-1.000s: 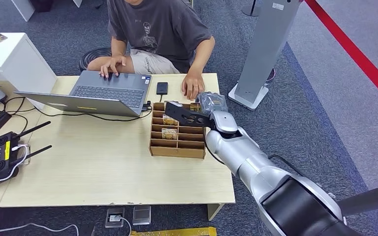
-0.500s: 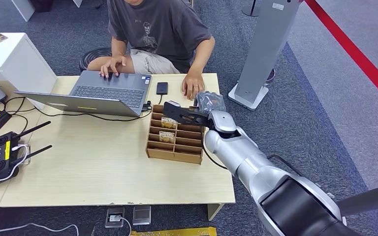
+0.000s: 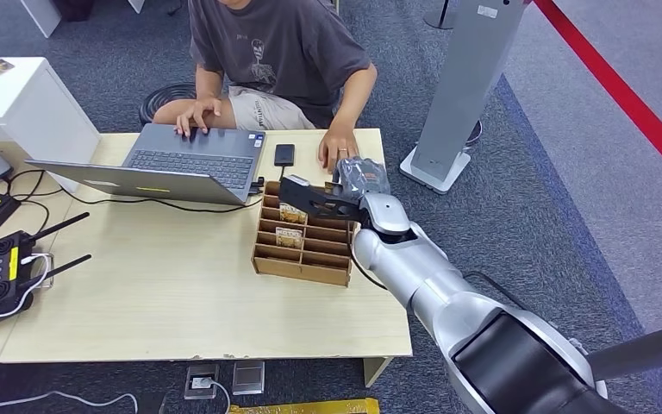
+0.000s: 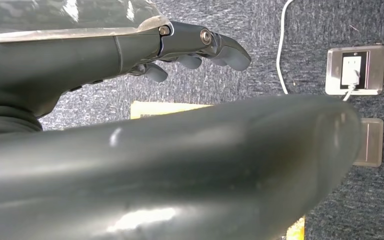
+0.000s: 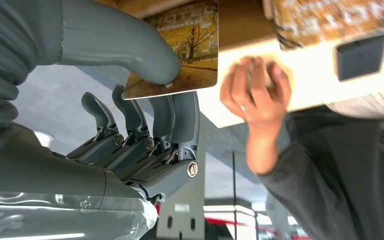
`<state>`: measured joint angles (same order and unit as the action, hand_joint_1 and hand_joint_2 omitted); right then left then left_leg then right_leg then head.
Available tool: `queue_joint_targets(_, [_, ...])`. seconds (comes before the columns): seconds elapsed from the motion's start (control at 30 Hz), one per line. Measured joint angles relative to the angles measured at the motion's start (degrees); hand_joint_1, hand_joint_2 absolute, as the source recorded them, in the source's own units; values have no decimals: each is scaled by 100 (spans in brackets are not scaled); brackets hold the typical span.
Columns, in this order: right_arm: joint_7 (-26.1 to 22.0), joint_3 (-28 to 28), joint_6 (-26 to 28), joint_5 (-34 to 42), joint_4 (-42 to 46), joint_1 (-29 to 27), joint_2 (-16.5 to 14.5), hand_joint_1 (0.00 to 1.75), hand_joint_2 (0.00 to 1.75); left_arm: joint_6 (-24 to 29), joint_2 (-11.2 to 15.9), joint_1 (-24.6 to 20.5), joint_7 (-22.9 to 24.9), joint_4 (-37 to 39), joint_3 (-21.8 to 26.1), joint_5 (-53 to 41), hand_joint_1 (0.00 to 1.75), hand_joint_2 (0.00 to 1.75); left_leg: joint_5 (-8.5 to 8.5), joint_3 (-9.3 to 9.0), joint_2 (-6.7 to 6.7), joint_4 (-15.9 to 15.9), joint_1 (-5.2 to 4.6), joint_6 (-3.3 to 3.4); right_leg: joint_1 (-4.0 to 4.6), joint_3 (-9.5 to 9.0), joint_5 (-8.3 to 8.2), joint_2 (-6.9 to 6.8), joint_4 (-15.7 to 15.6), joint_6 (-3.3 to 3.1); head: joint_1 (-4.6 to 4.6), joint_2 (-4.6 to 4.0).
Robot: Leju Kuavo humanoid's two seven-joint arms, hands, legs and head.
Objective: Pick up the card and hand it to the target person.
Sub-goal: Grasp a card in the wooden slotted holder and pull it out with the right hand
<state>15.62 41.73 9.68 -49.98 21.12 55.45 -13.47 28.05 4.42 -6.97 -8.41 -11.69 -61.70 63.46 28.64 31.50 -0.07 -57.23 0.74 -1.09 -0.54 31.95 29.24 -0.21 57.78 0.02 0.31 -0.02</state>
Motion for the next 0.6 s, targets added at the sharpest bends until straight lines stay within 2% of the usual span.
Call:
queue_joint_targets(0.17, [-69,15,287,-136,147,77,-13,149,175,18,0,1,-10,0,3,25,0,0,0,0,0,0,0,0,0,0,0,0,0,0,-1,0])
queue_joint_targets(0.47, [-199,19,386,-165,574,233,-11,150,175,72,0,1,-22,0,18,110,0,0,0,0,0,0,0,0,0,1,0,0,0,0,-1,0])
queue_joint_targets(0.6, [-130,13,588,-204,902,238,9,148,175,113,-1,2,-22,0,21,134,0,0,0,1,0,0,0,0,0,2,0,0,0,0,-2,0])
